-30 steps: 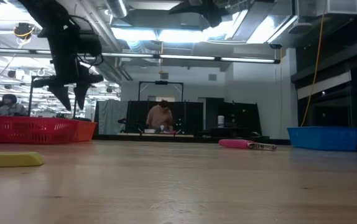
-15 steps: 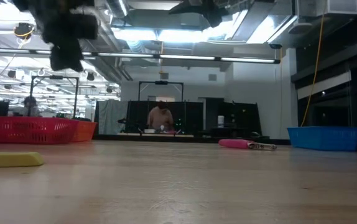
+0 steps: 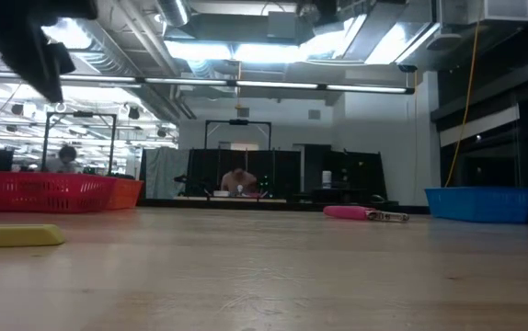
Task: Pick & Place School Supplies
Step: Put the left yellow eraser into the orange bin
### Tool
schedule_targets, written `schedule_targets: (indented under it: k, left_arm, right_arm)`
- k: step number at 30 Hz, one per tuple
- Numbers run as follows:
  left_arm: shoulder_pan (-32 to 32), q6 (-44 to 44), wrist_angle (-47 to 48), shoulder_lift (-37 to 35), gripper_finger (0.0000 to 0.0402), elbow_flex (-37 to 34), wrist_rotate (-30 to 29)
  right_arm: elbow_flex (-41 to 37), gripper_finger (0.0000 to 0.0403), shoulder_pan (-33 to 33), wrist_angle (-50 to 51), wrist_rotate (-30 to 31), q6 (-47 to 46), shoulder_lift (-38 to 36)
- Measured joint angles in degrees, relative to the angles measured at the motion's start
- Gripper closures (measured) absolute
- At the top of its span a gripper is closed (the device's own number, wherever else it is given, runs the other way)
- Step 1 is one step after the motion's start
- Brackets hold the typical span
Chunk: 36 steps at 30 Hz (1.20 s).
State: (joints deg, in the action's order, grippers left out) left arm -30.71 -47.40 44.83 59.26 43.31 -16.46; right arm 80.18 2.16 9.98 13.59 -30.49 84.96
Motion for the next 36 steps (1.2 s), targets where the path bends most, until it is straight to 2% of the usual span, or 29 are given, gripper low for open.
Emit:
schedule_targets:
  k: [2, 6, 12, 23, 30, 36]
  left_arm:
    - [-2.0, -1.9, -1.9, 4.4, 0.0225, 0.0, -1.7]
    - [-3.8, -3.8, -7.2, 13.0, 0.02, 0.0, -1.3]
    - [-5.4, -2.3, -16.7, 20.1, 0.0185, 0.1, -0.8]
    - [-7.6, -0.8, -15.1, 32.3, 0.0211, 6.2, 0.0]
    - [-7.9, -2.0, -17.4, 38.1, 0.021, 10.5, 0.6]
    - [-7.6, -7.5, -16.9, 41.6, 0.0211, 10.9, 1.3]
  right_arm:
    - [0.0, 0.0135, -0.9, 1.8, -0.2, 1.3, -1.1]
    - [0.0, 0.0135, -2.9, 9.0, -1.5, 5.8, -2.5]
    - [0.0, 0.0135, -7.2, 16.1, -8.2, 9.8, -2.7]
    - [0.0, 0.0135, -12.3, 18.8, -14.9, 14.3, -2.7]
    - [0.0, 0.0135, -12.5, 22.0, -15.8, 15.6, -3.8]
    - [-1.9, 0.0135, -12.4, 22.0, -16.0, 15.1, -5.4]
